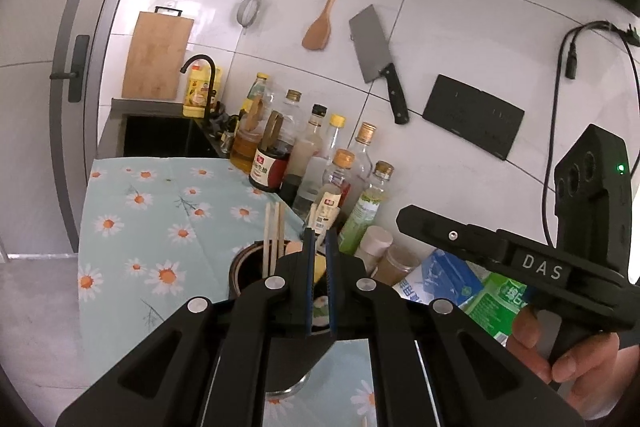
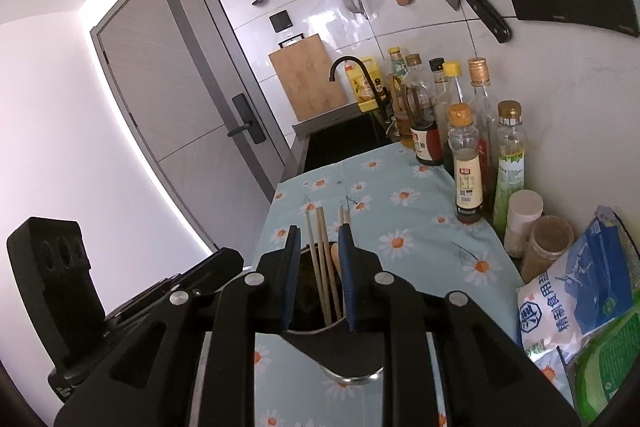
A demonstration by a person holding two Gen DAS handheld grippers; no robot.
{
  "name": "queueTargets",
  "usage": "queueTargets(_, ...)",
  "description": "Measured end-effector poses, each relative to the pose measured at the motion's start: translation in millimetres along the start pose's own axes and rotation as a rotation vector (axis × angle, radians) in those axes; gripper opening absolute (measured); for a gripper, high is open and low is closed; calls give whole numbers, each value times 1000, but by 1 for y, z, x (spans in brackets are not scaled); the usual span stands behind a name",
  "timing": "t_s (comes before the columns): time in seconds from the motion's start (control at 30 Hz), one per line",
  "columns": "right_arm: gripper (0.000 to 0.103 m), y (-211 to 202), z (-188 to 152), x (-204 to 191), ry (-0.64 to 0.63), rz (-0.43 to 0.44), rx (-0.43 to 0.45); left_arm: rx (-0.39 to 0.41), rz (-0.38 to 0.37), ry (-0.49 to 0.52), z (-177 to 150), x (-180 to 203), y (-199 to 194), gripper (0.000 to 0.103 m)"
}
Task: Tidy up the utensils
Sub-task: 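Lower both held chopsticks into the black holder and open both tools, then move both open tools down toward the last two chopsticks on the cloth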
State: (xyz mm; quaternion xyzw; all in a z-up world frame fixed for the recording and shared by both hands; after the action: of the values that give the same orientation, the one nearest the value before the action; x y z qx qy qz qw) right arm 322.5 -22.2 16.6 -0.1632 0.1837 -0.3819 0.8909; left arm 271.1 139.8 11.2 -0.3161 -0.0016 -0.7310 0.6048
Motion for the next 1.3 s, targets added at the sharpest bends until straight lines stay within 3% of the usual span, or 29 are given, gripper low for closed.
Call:
queueTargets(0.07,21,-5,-2,3,6,1,-1,-13,1,5,-2,4,-2,5)
queueTargets(0.17,21,-14,-7,7,20,-6,-3,-30,34,33,-8,9,-7,18)
queueTargets(0.3,21,-24,-17,12,16,-14,-18,-65,45,25,-19,10,-10,20)
queueTargets(0.4,22,-32,-26,20,41,2,-36,-101,57,23,-30,12,-10,30)
queueTargets(0.5,30,-40,-37,27,53,12,-52,-130,75,32,-41,15,-13,30)
queueTargets(1.3,36,-52,-147,85,255,208,-328,-532,274,73,-145,44,5,30)
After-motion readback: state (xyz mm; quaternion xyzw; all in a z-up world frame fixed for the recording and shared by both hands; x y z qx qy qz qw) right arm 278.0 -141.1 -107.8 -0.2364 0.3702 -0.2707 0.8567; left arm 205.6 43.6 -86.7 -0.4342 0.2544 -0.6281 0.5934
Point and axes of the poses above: each gripper's, at about its wrist camera, not at the fingertips, and y roughly the way its jaws point, x to its right, z to its top, the point moved 3 cm from there along y, roughly the way its jaws point, and after that the axes turned 10 degrees about -y, right-handed, at the moved point
